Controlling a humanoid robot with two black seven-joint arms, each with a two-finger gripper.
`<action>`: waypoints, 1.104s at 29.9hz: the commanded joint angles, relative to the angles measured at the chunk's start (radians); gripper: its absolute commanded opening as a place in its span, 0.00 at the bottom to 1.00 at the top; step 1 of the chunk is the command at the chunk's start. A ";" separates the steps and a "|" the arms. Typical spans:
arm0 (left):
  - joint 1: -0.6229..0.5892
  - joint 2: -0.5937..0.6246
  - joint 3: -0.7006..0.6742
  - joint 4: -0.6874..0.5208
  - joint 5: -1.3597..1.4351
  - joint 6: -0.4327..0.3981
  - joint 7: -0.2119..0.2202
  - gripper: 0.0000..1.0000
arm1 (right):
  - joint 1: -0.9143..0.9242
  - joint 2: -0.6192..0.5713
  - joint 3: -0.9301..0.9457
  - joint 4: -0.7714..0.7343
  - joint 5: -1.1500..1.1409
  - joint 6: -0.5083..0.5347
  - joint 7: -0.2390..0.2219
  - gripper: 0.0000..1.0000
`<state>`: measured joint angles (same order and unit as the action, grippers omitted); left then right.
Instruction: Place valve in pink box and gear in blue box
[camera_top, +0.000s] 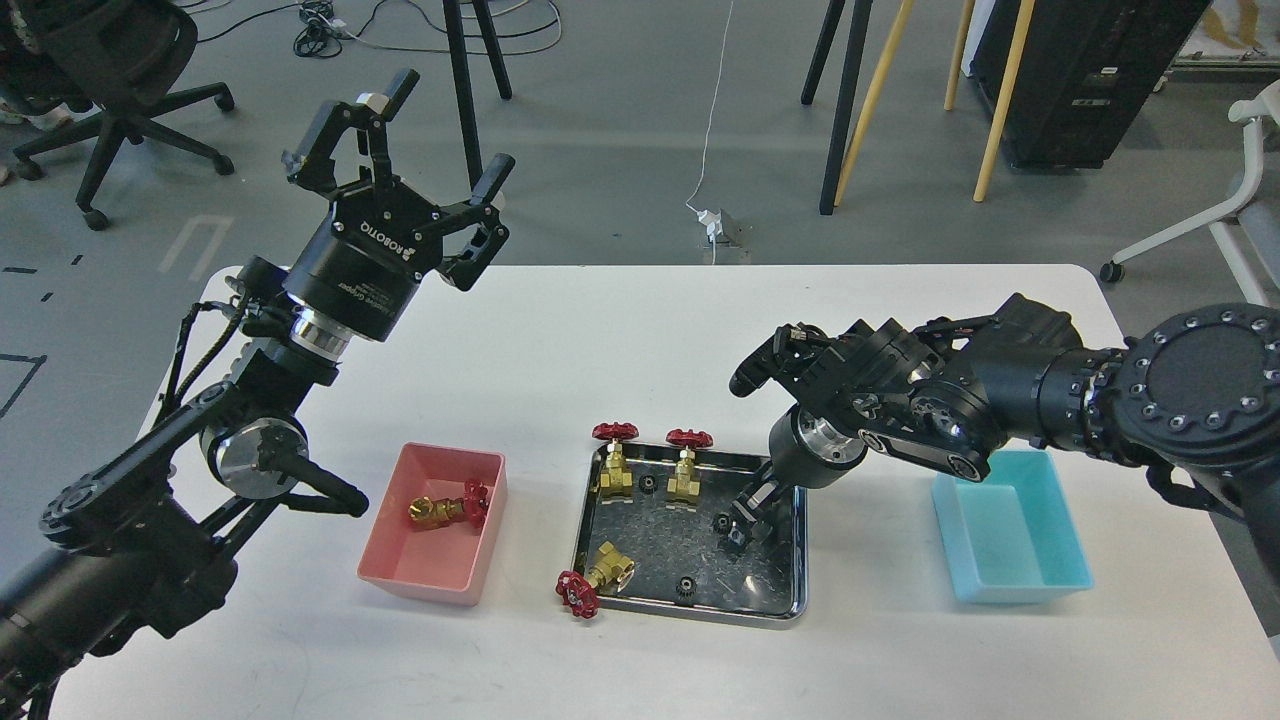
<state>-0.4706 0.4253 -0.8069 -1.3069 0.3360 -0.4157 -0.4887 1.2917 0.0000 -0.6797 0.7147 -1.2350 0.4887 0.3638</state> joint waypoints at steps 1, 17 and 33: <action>0.000 0.000 0.000 0.000 0.000 0.000 0.000 0.94 | 0.006 0.000 0.000 -0.001 0.000 0.000 0.000 0.38; 0.001 0.001 0.002 0.000 0.000 0.000 0.000 0.94 | 0.011 0.000 0.000 -0.001 0.002 0.000 0.000 0.41; 0.009 0.000 0.002 0.006 0.001 0.000 0.000 0.94 | 0.011 0.000 -0.001 0.005 0.000 0.000 -0.002 0.01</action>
<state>-0.4621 0.4265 -0.8050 -1.3054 0.3376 -0.4157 -0.4887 1.2966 0.0000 -0.6797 0.7187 -1.2348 0.4887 0.3621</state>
